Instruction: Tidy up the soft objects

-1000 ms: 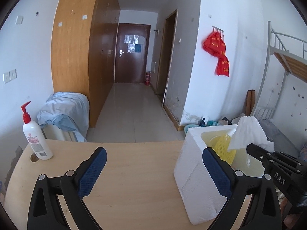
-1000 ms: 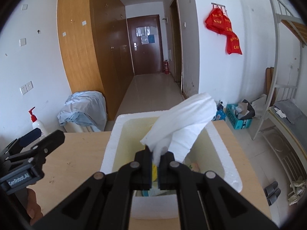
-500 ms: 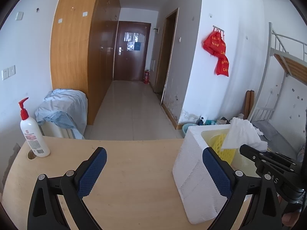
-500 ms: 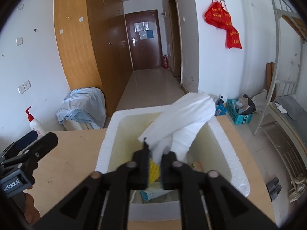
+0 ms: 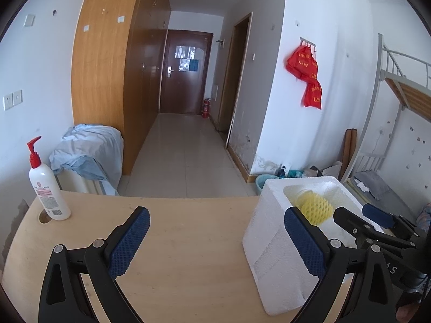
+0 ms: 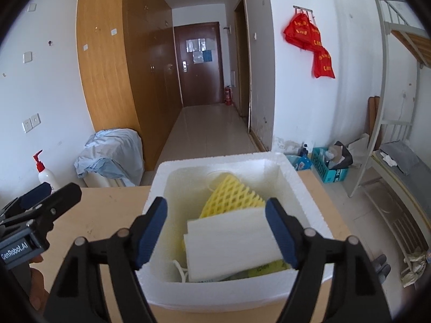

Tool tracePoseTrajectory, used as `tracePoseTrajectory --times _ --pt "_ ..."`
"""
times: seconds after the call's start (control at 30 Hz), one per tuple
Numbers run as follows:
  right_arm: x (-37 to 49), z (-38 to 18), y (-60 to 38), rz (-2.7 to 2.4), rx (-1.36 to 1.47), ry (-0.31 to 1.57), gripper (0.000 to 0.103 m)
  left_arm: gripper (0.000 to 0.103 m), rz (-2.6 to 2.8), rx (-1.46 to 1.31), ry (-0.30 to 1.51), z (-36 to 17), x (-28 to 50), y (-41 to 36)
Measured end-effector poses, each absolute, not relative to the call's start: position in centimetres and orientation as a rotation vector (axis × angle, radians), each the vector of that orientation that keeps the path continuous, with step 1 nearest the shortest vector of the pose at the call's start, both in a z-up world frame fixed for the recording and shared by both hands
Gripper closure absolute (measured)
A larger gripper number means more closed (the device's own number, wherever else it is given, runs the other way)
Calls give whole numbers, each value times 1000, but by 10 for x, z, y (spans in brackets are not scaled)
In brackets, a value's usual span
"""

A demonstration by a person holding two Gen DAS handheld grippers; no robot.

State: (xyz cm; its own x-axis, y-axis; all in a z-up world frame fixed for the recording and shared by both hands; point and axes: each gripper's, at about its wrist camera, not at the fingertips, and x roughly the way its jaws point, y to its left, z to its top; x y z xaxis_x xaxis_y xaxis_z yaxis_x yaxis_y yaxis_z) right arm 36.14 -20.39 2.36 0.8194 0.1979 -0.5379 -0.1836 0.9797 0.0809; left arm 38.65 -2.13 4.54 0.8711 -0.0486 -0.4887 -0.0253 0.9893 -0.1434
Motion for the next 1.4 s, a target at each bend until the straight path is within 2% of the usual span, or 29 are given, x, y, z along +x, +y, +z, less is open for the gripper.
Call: tracePoseTrajectory --times 0.4,0.67,0.8,0.87,1.4 --pt "354 25 -205 193 34 576 22 3 -11 -135 508 49 383 -24" --pt "328 33 -207 210 51 560 22 3 2 -116 498 56 348 -23" --pt "302 38 -205 212 40 539 19 3 18 -119 490 59 315 -16" --pt "286 40 -203 215 43 527 13 3 31 -120 484 59 296 -14" --pt "151 41 -191 271 60 452 6 3 93 -135 428 51 119 20"
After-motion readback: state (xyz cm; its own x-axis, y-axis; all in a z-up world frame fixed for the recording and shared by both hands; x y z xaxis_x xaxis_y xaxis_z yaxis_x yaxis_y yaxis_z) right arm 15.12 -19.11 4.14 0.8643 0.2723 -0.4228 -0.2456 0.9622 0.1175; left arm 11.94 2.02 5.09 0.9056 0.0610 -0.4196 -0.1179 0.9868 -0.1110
